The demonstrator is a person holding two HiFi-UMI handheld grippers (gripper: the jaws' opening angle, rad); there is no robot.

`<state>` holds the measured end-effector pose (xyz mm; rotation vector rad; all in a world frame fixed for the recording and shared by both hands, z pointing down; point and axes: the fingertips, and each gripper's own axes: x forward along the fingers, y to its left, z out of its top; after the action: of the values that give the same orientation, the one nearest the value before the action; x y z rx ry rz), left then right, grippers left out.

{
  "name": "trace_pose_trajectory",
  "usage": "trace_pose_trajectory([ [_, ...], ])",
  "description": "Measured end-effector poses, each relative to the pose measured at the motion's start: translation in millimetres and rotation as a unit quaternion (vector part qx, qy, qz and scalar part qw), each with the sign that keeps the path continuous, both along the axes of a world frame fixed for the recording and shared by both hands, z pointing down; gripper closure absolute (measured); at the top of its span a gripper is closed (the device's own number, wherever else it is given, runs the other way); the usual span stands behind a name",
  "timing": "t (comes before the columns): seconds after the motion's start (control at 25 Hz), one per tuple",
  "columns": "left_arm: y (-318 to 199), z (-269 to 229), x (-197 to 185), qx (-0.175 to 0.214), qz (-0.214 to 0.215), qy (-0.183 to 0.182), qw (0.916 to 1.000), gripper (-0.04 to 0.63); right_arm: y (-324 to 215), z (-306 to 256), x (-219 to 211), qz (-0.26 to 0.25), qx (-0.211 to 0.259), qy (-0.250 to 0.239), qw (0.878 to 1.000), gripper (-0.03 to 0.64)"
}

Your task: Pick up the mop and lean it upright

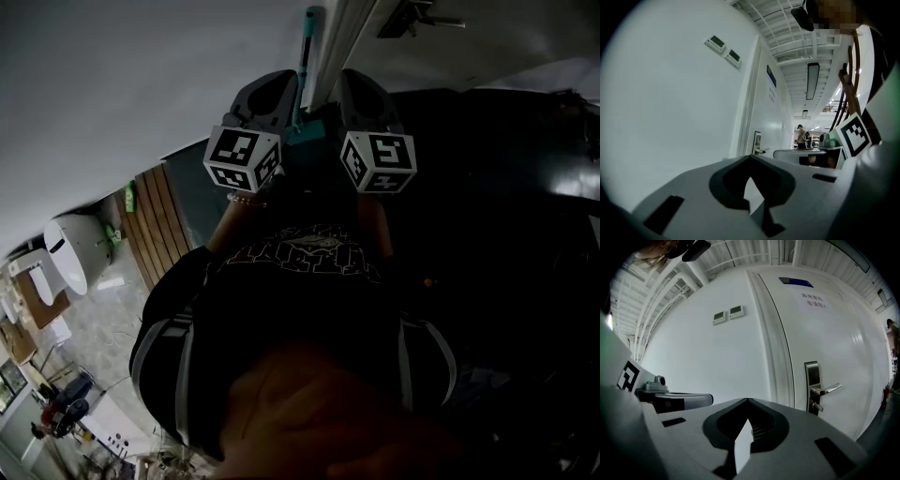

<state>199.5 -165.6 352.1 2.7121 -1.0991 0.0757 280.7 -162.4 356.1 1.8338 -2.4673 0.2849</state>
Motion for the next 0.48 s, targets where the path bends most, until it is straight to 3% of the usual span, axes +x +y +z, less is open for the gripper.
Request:
trace_pose_trajectory([
  [0.48, -64.6, 15.3, -30.8, -0.008, 0.044, -0.005, 0.999, 0.558, -80.2, 26.4, -26.1, 0.041, -0.02, 0.006, 0.999, 0.606],
])
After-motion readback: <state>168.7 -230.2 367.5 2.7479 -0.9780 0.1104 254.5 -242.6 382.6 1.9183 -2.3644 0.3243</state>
